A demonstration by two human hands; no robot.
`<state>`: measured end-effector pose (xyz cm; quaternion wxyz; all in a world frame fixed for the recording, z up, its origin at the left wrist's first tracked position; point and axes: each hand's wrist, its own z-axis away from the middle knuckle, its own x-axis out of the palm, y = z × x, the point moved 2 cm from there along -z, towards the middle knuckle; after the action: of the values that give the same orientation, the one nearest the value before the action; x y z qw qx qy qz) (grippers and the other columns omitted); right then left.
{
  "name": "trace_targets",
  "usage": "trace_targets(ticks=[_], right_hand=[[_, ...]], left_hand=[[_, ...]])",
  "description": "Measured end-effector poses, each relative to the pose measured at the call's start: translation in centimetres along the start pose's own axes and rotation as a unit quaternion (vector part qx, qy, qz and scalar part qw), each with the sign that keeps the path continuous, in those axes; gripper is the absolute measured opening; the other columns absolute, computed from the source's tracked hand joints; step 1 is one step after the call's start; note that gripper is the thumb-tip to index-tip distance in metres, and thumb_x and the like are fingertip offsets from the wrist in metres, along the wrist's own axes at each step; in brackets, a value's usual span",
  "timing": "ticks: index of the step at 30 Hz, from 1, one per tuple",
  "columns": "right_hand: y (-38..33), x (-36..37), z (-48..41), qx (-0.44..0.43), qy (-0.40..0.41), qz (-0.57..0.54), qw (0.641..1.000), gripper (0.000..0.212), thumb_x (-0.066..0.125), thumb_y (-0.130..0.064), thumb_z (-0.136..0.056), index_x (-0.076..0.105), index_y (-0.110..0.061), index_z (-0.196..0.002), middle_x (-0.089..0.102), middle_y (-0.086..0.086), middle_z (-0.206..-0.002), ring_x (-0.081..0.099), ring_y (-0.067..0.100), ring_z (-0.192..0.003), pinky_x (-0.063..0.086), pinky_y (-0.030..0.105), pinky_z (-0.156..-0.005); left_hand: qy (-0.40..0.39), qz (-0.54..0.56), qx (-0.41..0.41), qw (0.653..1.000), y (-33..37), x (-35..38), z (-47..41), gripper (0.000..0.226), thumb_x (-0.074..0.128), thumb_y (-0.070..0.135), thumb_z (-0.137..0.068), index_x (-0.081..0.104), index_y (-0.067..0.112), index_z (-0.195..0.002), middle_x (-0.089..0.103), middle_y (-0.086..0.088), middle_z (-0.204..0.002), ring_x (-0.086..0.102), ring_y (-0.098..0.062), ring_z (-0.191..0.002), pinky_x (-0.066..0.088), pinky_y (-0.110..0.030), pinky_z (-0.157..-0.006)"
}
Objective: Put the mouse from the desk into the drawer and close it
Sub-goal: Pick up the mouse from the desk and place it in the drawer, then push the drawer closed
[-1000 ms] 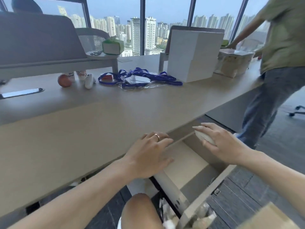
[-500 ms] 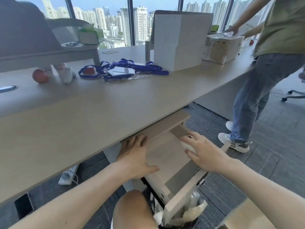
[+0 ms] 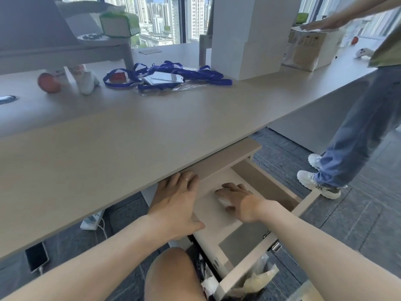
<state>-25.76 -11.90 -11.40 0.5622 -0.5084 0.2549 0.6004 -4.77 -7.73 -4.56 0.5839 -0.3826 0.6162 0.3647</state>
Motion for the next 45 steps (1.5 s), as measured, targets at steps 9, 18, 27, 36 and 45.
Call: trace_targets(ticks=[9, 18, 27, 36, 45], right_hand=[[0.4, 2.2, -1.9, 0.022, -0.005, 0.020, 1.000, 0.061, 0.048, -0.026, -0.095, 0.030, -0.031, -0.153, 0.022, 0.003, -0.158, 0.027, 0.031, -0.138, 0.030, 0.041, -0.112], [0.6, 3.3, -2.0, 0.019, -0.001, 0.031, 0.999, 0.063, 0.047, -0.023, -0.095, 0.023, -0.030, -0.153, 0.020, 0.003, -0.156, 0.026, 0.029, -0.138, 0.035, 0.044, -0.110], [0.9, 2.1, -0.9, 0.032, -0.055, 0.043, 0.997, 0.076, 0.047, -0.028, -0.097, 0.003, -0.039, -0.158, -0.005, 0.003, -0.166, 0.015, 0.032, -0.149, 0.027, 0.047, -0.116], [0.6, 0.4, 0.4, 0.076, -0.041, 0.006, 0.996, 0.084, 0.050, -0.046, -0.095, -0.004, -0.038, -0.158, -0.009, 0.004, -0.167, 0.007, 0.032, -0.153, 0.020, 0.047, -0.120], [4.7, -3.3, 11.6, 0.100, 0.233, -0.036, 0.967, 0.078, 0.045, -0.057, -0.093, 0.015, -0.025, -0.158, 0.016, 0.005, -0.164, 0.010, 0.025, -0.151, 0.019, 0.044, -0.120]], left_hand=[[0.005, -0.015, -0.002, 1.000, -0.1, 0.1, -0.1, 0.114, 0.063, 0.075, -0.067, 0.014, 0.019, -0.154, 0.016, 0.002, -0.158, 0.020, -0.022, -0.139, 0.029, -0.042, -0.107], [-0.002, -0.019, -0.005, 1.000, 0.1, 0.0, -0.1, 0.114, 0.063, 0.076, -0.068, 0.012, 0.019, -0.154, 0.013, 0.001, -0.160, 0.016, -0.022, -0.140, 0.026, -0.042, -0.107], [-0.019, -0.019, -0.011, 1.000, 0.0, 0.1, 0.0, 0.120, 0.059, 0.079, -0.069, 0.004, 0.018, -0.156, 0.006, -0.001, -0.163, 0.009, -0.023, -0.144, 0.022, -0.045, -0.112], [-0.019, -0.018, -0.010, 1.000, 0.0, 0.1, 0.2, 0.119, 0.060, 0.078, -0.069, 0.005, 0.018, -0.156, 0.007, -0.001, -0.163, 0.011, -0.023, -0.144, 0.022, -0.044, -0.112], [-0.040, -0.030, -0.018, 0.999, 0.1, 0.1, 0.2, 0.120, 0.058, 0.079, -0.068, 0.005, 0.018, -0.156, 0.008, -0.002, -0.163, 0.015, -0.024, -0.141, 0.023, -0.045, -0.108]])
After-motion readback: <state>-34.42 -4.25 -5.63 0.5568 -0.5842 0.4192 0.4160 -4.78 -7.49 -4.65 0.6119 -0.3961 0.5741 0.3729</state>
